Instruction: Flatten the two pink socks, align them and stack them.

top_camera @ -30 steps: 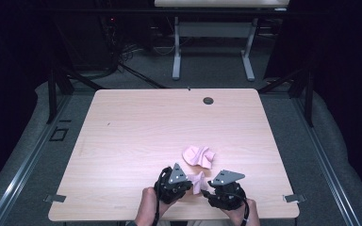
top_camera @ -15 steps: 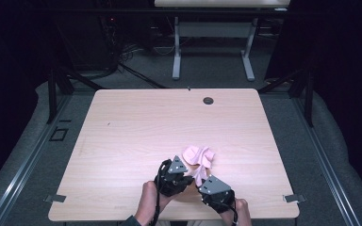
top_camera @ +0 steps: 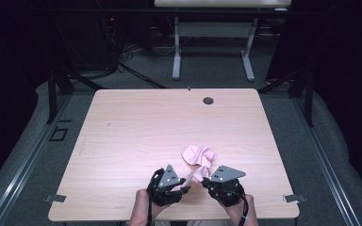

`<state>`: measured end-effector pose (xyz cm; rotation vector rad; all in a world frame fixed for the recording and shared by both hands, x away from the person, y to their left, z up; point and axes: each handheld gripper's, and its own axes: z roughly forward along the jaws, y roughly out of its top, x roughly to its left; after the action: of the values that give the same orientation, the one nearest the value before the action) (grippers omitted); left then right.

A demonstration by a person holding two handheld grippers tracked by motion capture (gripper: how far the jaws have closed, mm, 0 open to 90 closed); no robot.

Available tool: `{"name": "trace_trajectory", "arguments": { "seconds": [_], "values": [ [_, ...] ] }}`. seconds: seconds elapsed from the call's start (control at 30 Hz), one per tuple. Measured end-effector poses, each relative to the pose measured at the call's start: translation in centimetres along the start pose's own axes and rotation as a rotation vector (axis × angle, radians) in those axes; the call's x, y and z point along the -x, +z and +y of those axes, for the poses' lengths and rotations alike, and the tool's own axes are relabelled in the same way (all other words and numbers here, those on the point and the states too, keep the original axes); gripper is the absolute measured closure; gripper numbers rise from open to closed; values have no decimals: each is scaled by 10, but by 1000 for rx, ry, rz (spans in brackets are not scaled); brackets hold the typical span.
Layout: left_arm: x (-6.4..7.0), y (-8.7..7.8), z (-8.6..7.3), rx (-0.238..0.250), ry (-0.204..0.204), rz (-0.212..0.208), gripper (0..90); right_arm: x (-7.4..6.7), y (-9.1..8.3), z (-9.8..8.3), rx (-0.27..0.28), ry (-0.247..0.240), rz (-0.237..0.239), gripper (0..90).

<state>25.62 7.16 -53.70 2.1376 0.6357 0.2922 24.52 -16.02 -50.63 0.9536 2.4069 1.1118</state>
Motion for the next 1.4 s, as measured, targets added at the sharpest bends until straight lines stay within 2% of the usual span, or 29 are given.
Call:
{"name": "trace_trajectory", "arguments": {
  "seconds": [0.07,0.1,0.17,0.3,0.37,0.47,0.53,0.63,0.7,0.73,0.83,0.87,0.9,0.97,1.0,1.03,1.07,1.1,1.13,1.17,1.2,1.23,1.27,1.3,1.33,1.4],
  "values": [
    [-1,-4,-8,5,-1,27,582,1,-1,1,-8,19,8,872],
    [-1,-5,-11,1,4,22,573,3,-2,2,-6,33,16,872],
    [0,-3,-16,-24,20,35,534,4,-2,3,-9,48,25,872],
    [5,3,-24,-64,64,44,506,5,-4,4,-9,68,32,872],
    [6,6,-27,-72,66,64,507,5,-5,4,-13,77,36,872],
    [4,10,-28,-75,66,80,548,7,-6,3,-19,85,43,872],
    [2,12,-28,-78,76,80,619,7,-7,3,-19,94,49,872],
    [-1,16,-26,-75,79,82,773,8,-8,3,-19,102,59,872],
    [-3,17,-25,-69,80,69,876,9,-9,2,-16,108,61,872],
    [-3,18,-25,-70,87,77,884,9,-9,1,-11,114,66,873],
    [0,14,-22,-82,90,64,892,8,-13,-2,-19,117,67,873],
    [2,9,-19,-95,83,40,893,8,-15,-4,-19,122,74,873],
    [4,4,-16,-110,67,-2,893,8,-19,-7,-24,136,89,873],
    [10,-11,-8,-156,12,-102,892,9,-29,-11,-24,177,153,874],
    [12,-18,-4,-186,-14,-146,892,10,-34,-15,-27,212,205,874],
    [14,-22,-1,-202,-37,-172,891,12,-40,-18,-23,256,247,874],
    [15,-27,3,-219,-73,-214,890,14,-43,-21,-28,284,270,874],
    [14,-29,7,-246,-87,-228,890,18,-45,-24,-43,323,306,872],
    [9,-26,9,-251,-119,-271,890,24,-44,-26,-60,354,319,869],
    [5,-23,10,-263,-135,-287,890,31,-39,-28,-81,385,282,862],
    [-2,-14,11,-289,-160,-267,889,35,-35,-28,-114,384,243,844],
    [-9,-6,10,-299,-185,-263,889,40,-24,-28,-149,374,174,814],
    [-15,1,9,-309,-202,-278,887,43,-14,-28,-169,360,123,766],
    [-23,9,8,-331,-218,-260,885,45,-7,-28,-195,348,92,743],
    [-27,13,7,-333,-232,-263,883,47,3,-29,-209,327,42,691],
    [-36,21,5,-350,-241,-227,851,48,14,-30,-230,290,-1,643]
  ]
}}
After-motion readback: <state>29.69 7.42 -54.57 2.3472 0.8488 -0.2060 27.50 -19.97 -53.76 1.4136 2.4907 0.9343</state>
